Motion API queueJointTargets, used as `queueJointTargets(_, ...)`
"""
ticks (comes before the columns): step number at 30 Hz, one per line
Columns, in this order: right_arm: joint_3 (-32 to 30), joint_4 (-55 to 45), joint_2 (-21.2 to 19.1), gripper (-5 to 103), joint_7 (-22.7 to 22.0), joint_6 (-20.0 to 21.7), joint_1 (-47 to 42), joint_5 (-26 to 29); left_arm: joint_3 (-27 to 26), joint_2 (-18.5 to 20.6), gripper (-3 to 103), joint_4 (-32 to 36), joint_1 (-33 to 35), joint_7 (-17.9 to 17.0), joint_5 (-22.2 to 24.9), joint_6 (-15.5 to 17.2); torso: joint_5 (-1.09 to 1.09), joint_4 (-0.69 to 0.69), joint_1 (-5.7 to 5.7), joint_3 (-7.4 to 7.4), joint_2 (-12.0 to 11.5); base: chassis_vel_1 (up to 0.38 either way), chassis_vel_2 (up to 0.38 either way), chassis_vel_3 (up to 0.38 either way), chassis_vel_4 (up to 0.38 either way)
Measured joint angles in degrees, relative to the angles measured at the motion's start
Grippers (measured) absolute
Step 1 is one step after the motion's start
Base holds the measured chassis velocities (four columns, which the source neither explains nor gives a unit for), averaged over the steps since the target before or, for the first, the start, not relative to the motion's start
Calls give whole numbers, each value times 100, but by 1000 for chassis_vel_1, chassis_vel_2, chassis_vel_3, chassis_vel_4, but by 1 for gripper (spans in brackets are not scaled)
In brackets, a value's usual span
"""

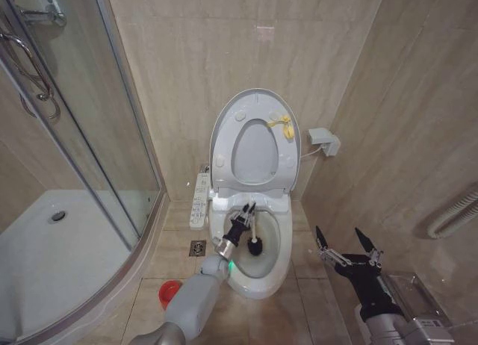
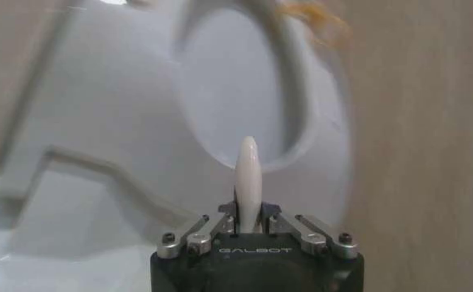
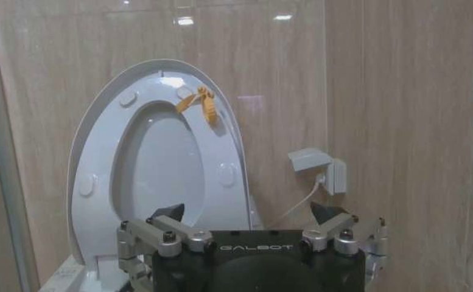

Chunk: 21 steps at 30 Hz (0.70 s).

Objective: Open the toilet lid, clean the toilet bowl with a toilet brush, close the toilet lid, and flush.

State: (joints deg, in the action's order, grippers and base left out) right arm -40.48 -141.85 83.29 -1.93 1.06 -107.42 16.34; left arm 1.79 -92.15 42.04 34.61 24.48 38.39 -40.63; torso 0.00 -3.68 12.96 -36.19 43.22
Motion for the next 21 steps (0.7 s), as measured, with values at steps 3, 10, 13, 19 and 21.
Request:
queueJointTargets(3, 0, 0, 0, 100, 0, 0, 0, 0, 17, 0, 19, 47, -9, -5, 578, 114, 0, 0, 0, 0, 0, 0, 0, 0, 0)
queueJointTargets(10, 0, 0, 0, 100, 0, 0, 0, 0, -36, 3, 19, -408, 16, 237, 28, -57, 0, 2, 0, 1, 0, 0, 0, 0, 0)
queueJointTargets(13, 0, 0, 0, 100, 0, 0, 0, 0, -33, 2, 19, -410, 54, 255, -326, -111, 0, 2, 0, 1, 0, 0, 0, 0, 0)
queueJointTargets(19, 0, 0, 0, 100, 0, 0, 0, 0, -29, -1, 19, -445, -23, -48, -1404, -260, -1, -1, -1, 1, 1, 0, 0, 0, 0)
queueJointTargets(21, 0, 0, 0, 100, 0, 0, 0, 0, -20, 1, 19, -507, -98, -158, -1630, -281, 0, 0, 0, 0, 0, 0, 0, 0, 0)
